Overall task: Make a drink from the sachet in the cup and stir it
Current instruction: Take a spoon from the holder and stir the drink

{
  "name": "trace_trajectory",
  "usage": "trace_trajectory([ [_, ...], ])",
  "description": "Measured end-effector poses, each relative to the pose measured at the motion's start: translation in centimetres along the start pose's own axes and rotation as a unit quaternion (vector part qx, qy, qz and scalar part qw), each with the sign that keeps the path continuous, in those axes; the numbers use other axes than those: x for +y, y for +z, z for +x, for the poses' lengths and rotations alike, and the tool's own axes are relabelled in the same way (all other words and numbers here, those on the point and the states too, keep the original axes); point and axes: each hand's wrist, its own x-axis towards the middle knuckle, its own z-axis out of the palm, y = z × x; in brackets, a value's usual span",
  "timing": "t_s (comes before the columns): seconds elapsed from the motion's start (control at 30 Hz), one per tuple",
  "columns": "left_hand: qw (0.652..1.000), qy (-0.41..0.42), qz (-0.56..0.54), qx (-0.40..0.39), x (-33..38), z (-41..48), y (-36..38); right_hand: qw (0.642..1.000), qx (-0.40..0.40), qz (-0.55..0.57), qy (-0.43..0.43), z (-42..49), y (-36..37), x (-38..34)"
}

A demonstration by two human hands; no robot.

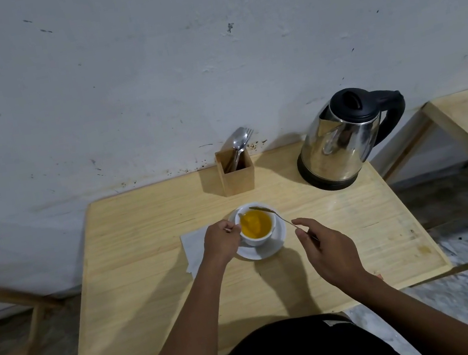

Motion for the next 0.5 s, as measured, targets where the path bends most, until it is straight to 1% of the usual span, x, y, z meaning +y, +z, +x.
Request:
trace_trajectory([
  [0.3, 1.0, 0.008, 0.0, -0.003, -0.09, 0.05, -0.05, 1.0, -0.009, 0.022, 0.019, 0.02, 0.02, -0.34],
  [0.5, 1.0, 0.01, 0.005, -0.002, -0.02, 0.07, -0.11, 0.994, -0.024, 0.085, 0.057, 0.22, -0.01, -0.41],
])
